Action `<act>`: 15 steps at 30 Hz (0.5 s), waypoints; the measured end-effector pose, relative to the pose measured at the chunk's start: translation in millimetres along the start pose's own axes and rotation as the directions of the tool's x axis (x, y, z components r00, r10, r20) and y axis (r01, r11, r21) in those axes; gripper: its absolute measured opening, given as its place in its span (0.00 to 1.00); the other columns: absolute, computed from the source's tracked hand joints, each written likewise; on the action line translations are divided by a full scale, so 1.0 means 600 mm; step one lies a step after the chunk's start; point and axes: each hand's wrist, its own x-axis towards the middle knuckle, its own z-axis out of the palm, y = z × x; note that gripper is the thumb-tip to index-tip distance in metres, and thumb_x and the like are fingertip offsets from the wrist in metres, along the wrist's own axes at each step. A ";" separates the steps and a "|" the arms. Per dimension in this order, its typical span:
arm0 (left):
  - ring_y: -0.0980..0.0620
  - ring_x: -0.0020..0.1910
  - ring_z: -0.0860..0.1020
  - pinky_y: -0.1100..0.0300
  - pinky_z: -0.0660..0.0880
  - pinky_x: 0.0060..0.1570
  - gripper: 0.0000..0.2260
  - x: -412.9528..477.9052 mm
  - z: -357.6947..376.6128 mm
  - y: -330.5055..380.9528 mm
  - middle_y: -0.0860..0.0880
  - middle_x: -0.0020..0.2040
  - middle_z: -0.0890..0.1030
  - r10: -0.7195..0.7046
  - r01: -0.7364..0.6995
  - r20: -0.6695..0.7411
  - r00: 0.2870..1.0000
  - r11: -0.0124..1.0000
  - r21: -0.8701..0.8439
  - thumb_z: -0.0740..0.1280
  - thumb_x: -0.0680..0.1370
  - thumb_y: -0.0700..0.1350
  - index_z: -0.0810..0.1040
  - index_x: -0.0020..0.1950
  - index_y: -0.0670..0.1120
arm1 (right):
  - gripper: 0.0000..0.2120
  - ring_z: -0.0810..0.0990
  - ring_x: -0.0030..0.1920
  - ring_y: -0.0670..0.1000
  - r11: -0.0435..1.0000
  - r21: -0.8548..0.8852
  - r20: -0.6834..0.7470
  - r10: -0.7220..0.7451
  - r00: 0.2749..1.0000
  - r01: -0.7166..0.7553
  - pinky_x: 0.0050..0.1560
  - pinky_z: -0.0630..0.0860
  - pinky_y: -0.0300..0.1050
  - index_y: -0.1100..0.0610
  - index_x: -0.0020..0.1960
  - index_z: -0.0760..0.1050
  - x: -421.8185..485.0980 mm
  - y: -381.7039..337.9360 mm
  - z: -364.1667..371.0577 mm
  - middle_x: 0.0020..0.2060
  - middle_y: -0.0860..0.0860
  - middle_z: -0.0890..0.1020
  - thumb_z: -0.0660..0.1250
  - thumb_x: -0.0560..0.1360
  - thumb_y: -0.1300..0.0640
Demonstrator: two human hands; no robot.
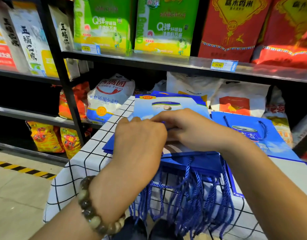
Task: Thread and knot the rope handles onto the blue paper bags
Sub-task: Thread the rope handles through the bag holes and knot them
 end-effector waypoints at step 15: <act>0.59 0.25 0.65 0.66 0.61 0.26 0.14 0.018 0.021 -0.081 0.55 0.24 0.69 0.100 0.082 0.158 0.982 0.529 -0.845 0.61 0.73 0.56 0.72 0.34 0.48 | 0.14 0.78 0.45 0.40 0.980 0.201 -0.195 0.033 0.980 0.007 0.46 0.74 0.32 0.51 0.46 0.72 -0.029 0.015 0.003 0.44 0.49 0.80 0.65 0.72 0.70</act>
